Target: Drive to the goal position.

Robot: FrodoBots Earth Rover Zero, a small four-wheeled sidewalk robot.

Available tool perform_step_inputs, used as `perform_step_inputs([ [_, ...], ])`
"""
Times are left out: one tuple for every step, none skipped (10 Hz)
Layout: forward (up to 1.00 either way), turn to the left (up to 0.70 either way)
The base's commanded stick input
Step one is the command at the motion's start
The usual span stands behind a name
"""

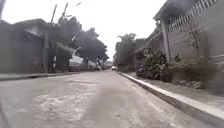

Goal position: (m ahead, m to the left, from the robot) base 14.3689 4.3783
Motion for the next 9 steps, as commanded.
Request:
perform_step_inputs([
  [0.70,-0.35],
  [0.70,-0.35],
  [0.70,-0.33],
  [0.70,-0.17],
  [0.70,-0.02],
  [0.70,0.00],
  [0.70,0.00],
  [0.70,0.00],
  [0.70,0.00],
])
